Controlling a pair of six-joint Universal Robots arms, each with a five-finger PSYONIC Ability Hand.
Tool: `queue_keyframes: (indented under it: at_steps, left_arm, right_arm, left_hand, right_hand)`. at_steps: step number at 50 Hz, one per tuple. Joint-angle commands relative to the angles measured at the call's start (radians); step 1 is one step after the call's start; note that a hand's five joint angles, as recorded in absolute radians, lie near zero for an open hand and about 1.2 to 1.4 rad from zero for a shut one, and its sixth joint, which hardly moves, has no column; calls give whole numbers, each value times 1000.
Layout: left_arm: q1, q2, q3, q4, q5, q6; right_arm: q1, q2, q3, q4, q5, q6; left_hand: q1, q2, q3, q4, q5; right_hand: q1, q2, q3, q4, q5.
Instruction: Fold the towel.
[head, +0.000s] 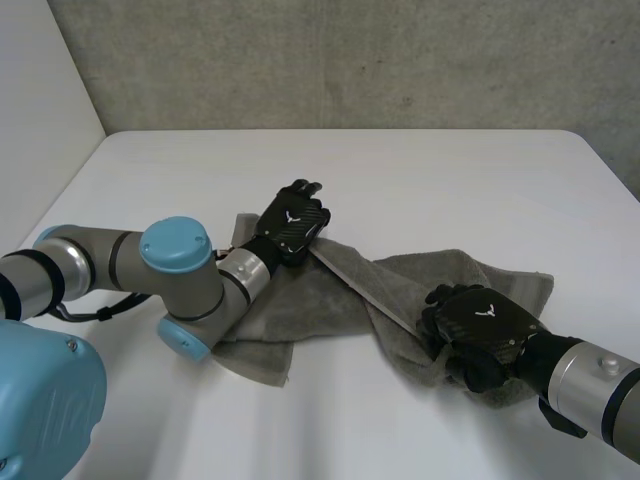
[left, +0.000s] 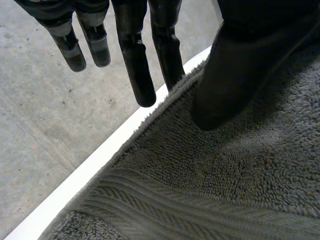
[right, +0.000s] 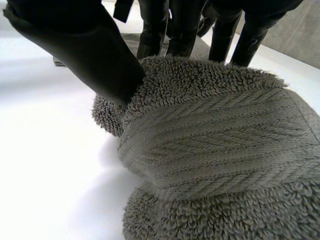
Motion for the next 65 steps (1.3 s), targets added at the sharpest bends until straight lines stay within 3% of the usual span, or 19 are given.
queue_keyframes:
  at_steps: [1,11,23,26,27,28,30,33,35,38,47,65]
  left_arm:
    - [4,-6,3,-13,76,1]
    - [20,93,-88,-59,106,-1]
    - [116,528,-411,-81,92,-42]
    - [118,623,-511,-105,92,-94]
    - [116,669,-561,-119,92,-119]
    - [116,710,-607,-130,95,-140]
    - [116,744,-650,-139,95,-156]
    - [118,789,-718,-156,95,-169]
    - [119,801,-744,-166,95,-169]
    - [127,812,-773,-185,93,-165]
    - [184,835,-811,-242,104,-163]
    - [234,938,-871,-242,107,-162]
  right_arm:
    - [-1,0,-1,0,2,4]
    - [-29,-2,-44,0,16,85]
    - [-44,4,-256,-6,116,85]
    - [-44,8,-274,-55,105,4]
    - [-43,8,-264,-80,96,-86]
    - [-43,8,-264,-80,96,-87]
    - [-46,11,-219,-85,88,-285]
    - [-58,11,-189,-51,93,-416]
    - [-60,8,-190,-16,96,-413]
    - [-63,-9,-211,62,96,-323]
    - [-161,-51,-245,158,79,161]
    - [-262,176,-248,165,83,214]
  left_hand:
    - [376,370,-52,-59,375]
    - [377,372,-52,-59,376]
    - [377,372,-52,-59,376]
    - [377,372,-52,-59,376]
    - [377,372,-52,-59,376]
    - [377,372,-52,-59,376]
    - [377,372,-52,-59,376]
    - [377,372,-52,-59,376]
    - [377,372,-52,-59,376]
    - [377,372,-52,-59,376]
    - [377,372,-52,-59,376]
    - [377,372,-52,-59,376]
  right_hand:
    - [107,107,-43,-76,76]
    - [107,107,-43,-76,76]
    - [-12,-12,-43,-76,-43]
    - [-150,-150,-43,-76,-181]
    - [-380,-380,-43,-76,-411]
    - [-382,-382,-43,-76,-413]
    - [-707,-707,-43,-76,-738]
    - [-872,-872,-43,-76,-903]
    - [-945,-945,-43,-76,-976]
    - [-1115,-1115,-43,-76,-1146]
    - [-1115,-1115,-43,-76,-1146]
    - [-1063,-1063,-43,-76,-1094]
